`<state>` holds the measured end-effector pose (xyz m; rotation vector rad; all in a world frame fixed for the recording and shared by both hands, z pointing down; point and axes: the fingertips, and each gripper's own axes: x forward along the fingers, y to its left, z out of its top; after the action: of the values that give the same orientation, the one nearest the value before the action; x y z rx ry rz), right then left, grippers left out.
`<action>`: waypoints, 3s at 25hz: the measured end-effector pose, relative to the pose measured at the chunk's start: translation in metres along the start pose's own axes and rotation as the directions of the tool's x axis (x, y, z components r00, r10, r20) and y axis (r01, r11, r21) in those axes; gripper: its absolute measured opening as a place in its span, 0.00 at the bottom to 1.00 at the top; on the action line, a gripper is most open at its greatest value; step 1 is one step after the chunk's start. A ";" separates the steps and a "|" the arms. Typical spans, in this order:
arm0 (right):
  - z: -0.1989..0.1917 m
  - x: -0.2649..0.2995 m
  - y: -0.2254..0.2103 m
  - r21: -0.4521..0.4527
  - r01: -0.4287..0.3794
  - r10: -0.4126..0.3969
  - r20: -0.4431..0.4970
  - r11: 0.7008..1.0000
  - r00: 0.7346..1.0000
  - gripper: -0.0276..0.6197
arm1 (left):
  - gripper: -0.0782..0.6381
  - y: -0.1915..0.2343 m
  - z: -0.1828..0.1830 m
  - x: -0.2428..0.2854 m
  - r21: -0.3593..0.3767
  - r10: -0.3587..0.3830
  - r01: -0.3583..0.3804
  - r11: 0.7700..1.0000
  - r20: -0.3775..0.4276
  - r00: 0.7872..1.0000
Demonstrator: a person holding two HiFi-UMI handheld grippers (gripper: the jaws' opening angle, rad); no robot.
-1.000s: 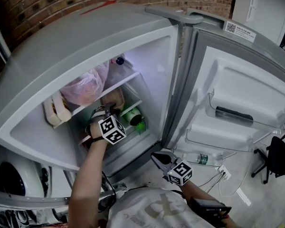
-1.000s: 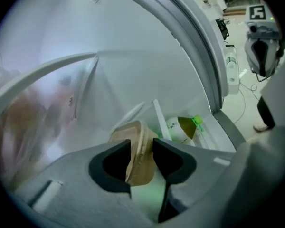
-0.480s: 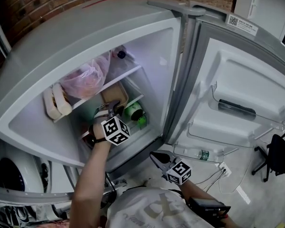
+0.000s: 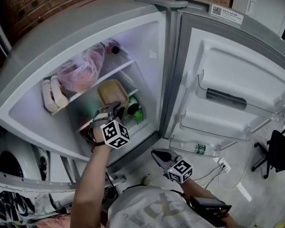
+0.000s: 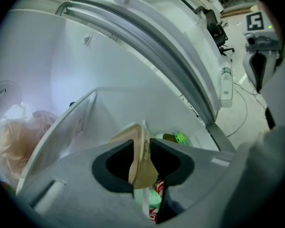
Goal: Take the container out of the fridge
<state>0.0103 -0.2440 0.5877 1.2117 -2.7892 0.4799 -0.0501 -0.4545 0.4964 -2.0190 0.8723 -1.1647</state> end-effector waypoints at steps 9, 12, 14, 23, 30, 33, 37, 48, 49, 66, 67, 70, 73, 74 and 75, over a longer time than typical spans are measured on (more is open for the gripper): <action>-0.004 -0.033 0.007 -0.018 -0.005 0.005 -0.008 1.000 1.000 0.05 | 0.25 -0.030 0.022 -0.038 0.026 0.010 -0.011 1.000 0.017 1.000; -0.005 -0.043 0.009 -0.019 -0.005 0.005 -0.008 1.000 1.000 0.05 | 0.25 -0.037 0.030 -0.051 0.037 0.018 -0.019 0.999 0.024 1.000; -0.006 -0.050 0.011 -0.018 -0.004 0.004 -0.007 1.000 1.000 0.05 | 0.25 -0.043 0.036 -0.060 0.043 0.021 -0.022 0.999 0.031 0.999; -0.011 -0.083 0.011 -0.018 0.032 -0.032 0.001 0.999 0.999 0.05 | 0.24 -0.078 0.055 -0.097 0.051 0.011 -0.015 0.999 0.062 0.998; -0.017 -0.112 0.013 -0.012 0.086 -0.086 0.012 0.996 0.996 0.05 | 0.24 -0.109 0.071 -0.124 0.062 0.007 -0.013 0.998 0.093 0.996; -0.019 -0.126 0.013 -0.011 0.111 -0.111 0.017 0.994 0.994 0.05 | 0.24 -0.121 0.081 -0.136 0.066 0.001 -0.009 0.998 0.116 0.993; -0.022 -0.145 0.015 -0.010 0.144 -0.144 0.025 0.990 0.989 0.05 | 0.24 -0.138 0.095 -0.152 0.073 -0.010 -0.001 0.997 0.150 0.989; -0.027 -0.192 0.015 -0.016 0.238 -0.237 0.048 0.971 0.970 0.05 | 0.23 -0.193 0.126 -0.187 0.104 -0.065 0.042 0.994 0.221 0.973; -0.027 -0.196 0.015 -0.015 0.246 -0.245 0.051 0.969 0.968 0.05 | 0.23 -0.197 0.130 -0.190 0.108 -0.070 0.046 0.993 0.230 0.971; -0.033 -0.272 0.021 0.005 0.393 -0.392 0.104 0.919 0.914 0.05 | 0.23 -0.266 0.193 -0.237 0.194 -0.175 0.109 0.975 0.366 0.914; -0.034 -0.276 0.021 0.008 0.402 -0.400 0.106 0.916 0.910 0.05 | 0.23 -0.270 0.196 -0.240 0.197 -0.181 0.113 0.974 0.373 0.910; -0.037 -0.289 0.025 0.013 0.425 -0.424 0.111 0.905 0.899 0.05 | 0.23 -0.283 0.204 -0.249 0.207 -0.203 0.129 0.970 0.392 0.897; -0.041 -0.302 0.028 0.017 0.456 -0.455 0.115 0.890 0.883 0.05 | 0.23 -0.299 0.210 -0.259 0.223 -0.230 0.147 0.964 0.414 0.881; -0.042 -0.307 0.029 0.019 0.468 -0.467 0.118 0.883 0.876 0.05 | 0.23 -0.304 0.212 -0.261 0.231 -0.241 0.154 0.961 0.420 0.875; -0.043 -0.311 0.030 0.022 0.480 -0.479 0.121 0.877 0.870 0.05 | 0.23 -0.310 0.215 -0.264 0.240 -0.252 0.161 0.957 0.426 0.869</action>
<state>0.2000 0.0071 0.5651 1.9109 -2.4292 0.3576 0.1096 -0.0245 0.5303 -2.1266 0.2975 -0.7908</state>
